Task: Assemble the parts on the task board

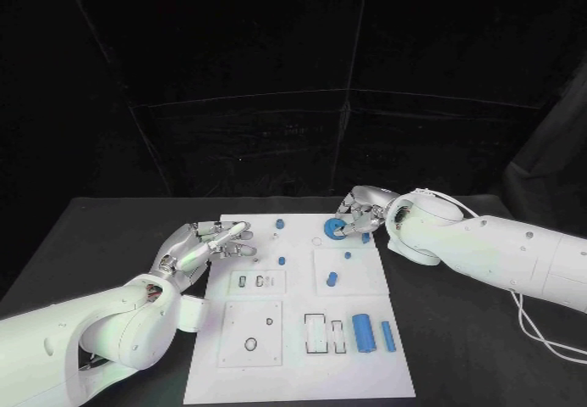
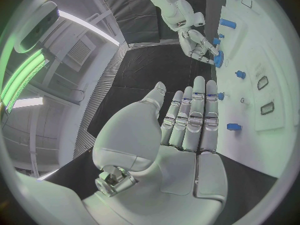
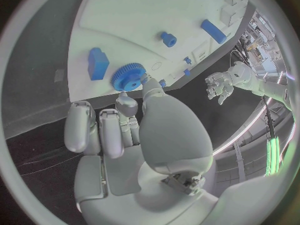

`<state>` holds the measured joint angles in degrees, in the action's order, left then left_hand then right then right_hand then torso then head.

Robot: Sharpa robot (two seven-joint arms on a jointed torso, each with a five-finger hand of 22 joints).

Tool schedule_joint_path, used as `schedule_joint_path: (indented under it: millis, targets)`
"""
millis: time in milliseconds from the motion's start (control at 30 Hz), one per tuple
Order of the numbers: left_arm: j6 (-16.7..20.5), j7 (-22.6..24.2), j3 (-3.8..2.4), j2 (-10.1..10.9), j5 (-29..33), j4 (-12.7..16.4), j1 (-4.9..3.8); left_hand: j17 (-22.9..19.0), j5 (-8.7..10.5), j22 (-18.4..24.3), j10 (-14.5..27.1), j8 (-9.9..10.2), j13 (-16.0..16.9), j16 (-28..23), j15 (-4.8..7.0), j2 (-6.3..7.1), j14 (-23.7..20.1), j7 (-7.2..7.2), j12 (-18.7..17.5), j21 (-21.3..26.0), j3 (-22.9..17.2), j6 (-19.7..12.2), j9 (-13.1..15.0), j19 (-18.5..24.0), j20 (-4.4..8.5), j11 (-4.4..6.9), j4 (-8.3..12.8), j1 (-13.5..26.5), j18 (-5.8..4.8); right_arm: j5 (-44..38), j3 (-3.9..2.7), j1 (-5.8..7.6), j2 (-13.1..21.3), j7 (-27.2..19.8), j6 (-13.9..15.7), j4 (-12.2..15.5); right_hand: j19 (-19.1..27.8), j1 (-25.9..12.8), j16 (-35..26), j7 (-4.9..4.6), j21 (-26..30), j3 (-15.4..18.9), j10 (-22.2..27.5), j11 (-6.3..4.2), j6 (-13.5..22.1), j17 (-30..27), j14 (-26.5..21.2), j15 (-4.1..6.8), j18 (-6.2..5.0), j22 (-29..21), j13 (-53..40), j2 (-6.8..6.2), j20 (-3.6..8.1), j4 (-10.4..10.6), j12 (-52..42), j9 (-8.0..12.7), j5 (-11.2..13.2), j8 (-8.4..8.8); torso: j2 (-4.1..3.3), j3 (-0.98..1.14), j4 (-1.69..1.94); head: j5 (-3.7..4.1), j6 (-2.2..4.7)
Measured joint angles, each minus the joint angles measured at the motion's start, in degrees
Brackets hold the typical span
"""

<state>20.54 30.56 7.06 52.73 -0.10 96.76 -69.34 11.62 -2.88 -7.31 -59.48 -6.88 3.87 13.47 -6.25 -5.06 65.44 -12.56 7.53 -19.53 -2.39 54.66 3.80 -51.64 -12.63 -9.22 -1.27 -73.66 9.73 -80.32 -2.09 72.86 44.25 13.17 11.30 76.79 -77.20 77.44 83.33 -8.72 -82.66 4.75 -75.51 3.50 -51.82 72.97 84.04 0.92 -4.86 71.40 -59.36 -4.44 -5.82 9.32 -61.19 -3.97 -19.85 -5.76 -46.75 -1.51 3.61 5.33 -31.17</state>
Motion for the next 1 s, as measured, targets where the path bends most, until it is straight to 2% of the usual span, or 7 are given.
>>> schedule_joint_path:
  millis: [233, 400, 533, 600, 767, 867, 1000]
  targets:
    - [-0.1, -0.1, 0.02, 0.0, 0.0, -0.1, 0.0, 0.0, 0.0, 0.0, 0.0, 0.0, 0.0, 0.0, 0.0, 0.0, 0.0, 0.0, 0.0, 0.0, -0.2, 0.0, 0.0, 0.0, 0.0, 0.0, 0.2, 0.0, 0.0, -1.5, 0.0, 0.0, -0.3, 0.2, -0.7, -0.1, -0.6, 1.7, 0.6, 0.23, -0.2, -0.5, -1.4, -0.22, -0.7, 1.6, 0.0, 0.0, -0.01, 0.8, -3.6, 0.31, 0.12, -0.5, -3.2, 0.0, 0.0, -0.45, -0.01, 0.0, 0.0, 0.03, -0.14]
    - [-0.2, -0.1, 0.03, 0.0, 0.0, -0.1, 0.0, 0.1, 0.0, 0.1, 0.0, 0.0, 0.0, 0.0, 0.0, -0.22, 0.0, 0.0, 0.0, 0.0, -0.3, 0.0, 0.0, 0.0, 0.0, 0.0, 0.3, -0.2, 0.0, -2.8, -0.05, 0.02, -0.4, 0.3, -1.1, 0.0, -0.6, 2.9, 0.9, 0.31, -0.4, -1.3, -1.4, -0.23, -1.2, 2.0, 0.0, 0.0, -0.01, 1.0, -5.0, 0.99, 0.19, -1.3, -4.0, 0.0, 2.6, -0.67, -0.01, 0.0, -0.03, 0.07, -0.19]
    - [-0.3, -0.2, 0.04, 0.0, 0.0, -0.2, 0.0, 0.1, 0.0, 0.1, 0.0, 0.0, 0.0, 0.0, 0.0, -0.22, 0.0, 0.0, 0.0, 0.0, -0.3, 0.0, 0.0, 0.0, 0.0, 0.0, 0.3, -0.2, 0.0, -3.7, -0.05, 0.05, -0.6, 0.3, -1.2, 0.0, -0.8, 3.6, 0.9, 0.41, -0.4, -1.8, -1.8, -0.33, -1.4, 2.0, 0.0, 0.0, 0.02, 1.3, -5.7, 1.14, 0.31, -1.8, -4.7, 0.0, 3.3, -1.04, -0.03, 0.0, -0.03, 0.1, -0.2]
    - [-0.3, -0.2, 0.04, 0.0, 0.0, -0.2, 0.0, 0.1, 0.0, 0.1, 0.0, 0.0, 0.0, 0.0, 0.0, -0.22, 0.0, 0.0, 0.0, 0.0, -0.5, 0.0, 0.0, 0.0, 0.0, 0.0, 0.5, -0.2, 0.0, -4.2, -0.06, 0.05, -0.8, 0.3, -1.2, 0.1, -0.8, 4.4, 1.1, 0.52, -0.6, -2.6, -2.2, -0.44, -2.3, 2.0, 0.0, 0.0, 0.9, 1.5, -6.5, 1.69, 0.4, -2.1, -5.5, 0.0, 4.8, -1.28, -0.04, 0.01, -0.03, 0.11, -0.25]
    - [-0.4, -0.2, 0.05, 0.0, 0.0, -0.2, 0.0, 0.1, 0.0, 0.2, 0.0, 0.0, 0.0, -0.2, 0.0, -0.22, 0.0, 0.0, 0.0, 0.2, -0.6, 0.0, 0.0, 0.0, 0.0, 0.0, 0.6, -0.2, 0.0, -6.5, -0.03, 0.02, -1.2, 0.4, -0.3, 0.6, -1.4, 5.9, 1.2, 1.1, -1.0, -5.8, -3.2, -1.13, -5.5, 2.0, -0.1, 0.17, 0.9, 2.2, -8.6, 3.02, 0.91, -2.9, -7.1, -0.1, 10.5, -2.61, -0.05, 0.02, -0.03, 0.11, -0.34]
    - [-0.4, -0.3, 0.05, 0.0, 0.0, -0.2, 0.0, 0.2, 0.0, 0.1, 0.0, 0.0, 0.0, -0.2, 0.0, -0.22, 0.0, 0.0, 0.0, 0.2, -0.6, 0.0, 0.0, 0.0, 0.0, 0.0, 0.6, -0.2, 0.0, -8.2, 0.01, -0.03, -1.3, 0.5, 0.7, 0.9, -1.7, 6.4, 1.5, 1.14, -1.1, -7.6, -3.7, -1.15, -6.5, 2.0, 0.0, 0.64, 0.89, 2.8, -10.2, 3.4, 1.22, -3.6, -8.4, -0.1, 11.8, -3.23, -0.05, 0.02, -0.03, 0.11, -0.4]
    - [-0.5, -0.3, 0.05, 0.0, 0.0, -0.2, 0.0, 0.2, 0.0, 0.2, 0.0, 0.0, 0.0, -0.2, 0.0, -0.22, 0.0, 0.0, 0.0, 0.2, -0.7, 0.0, 0.0, 0.0, 0.0, 0.0, 0.7, -0.2, 0.0, -10.2, 0.04, -0.08, -1.4, 0.5, 2.4, 1.6, -2.0, 6.6, 1.5, 1.09, -1.3, -9.4, -3.9, -0.95, -6.5, 2.0, 0.0, 1.05, 0.89, 3.3, -11.5, 3.57, 1.5, -4.0, -9.6, 0.0, 11.9, -3.37, -0.05, 0.02, -0.03, 0.13, -0.41]
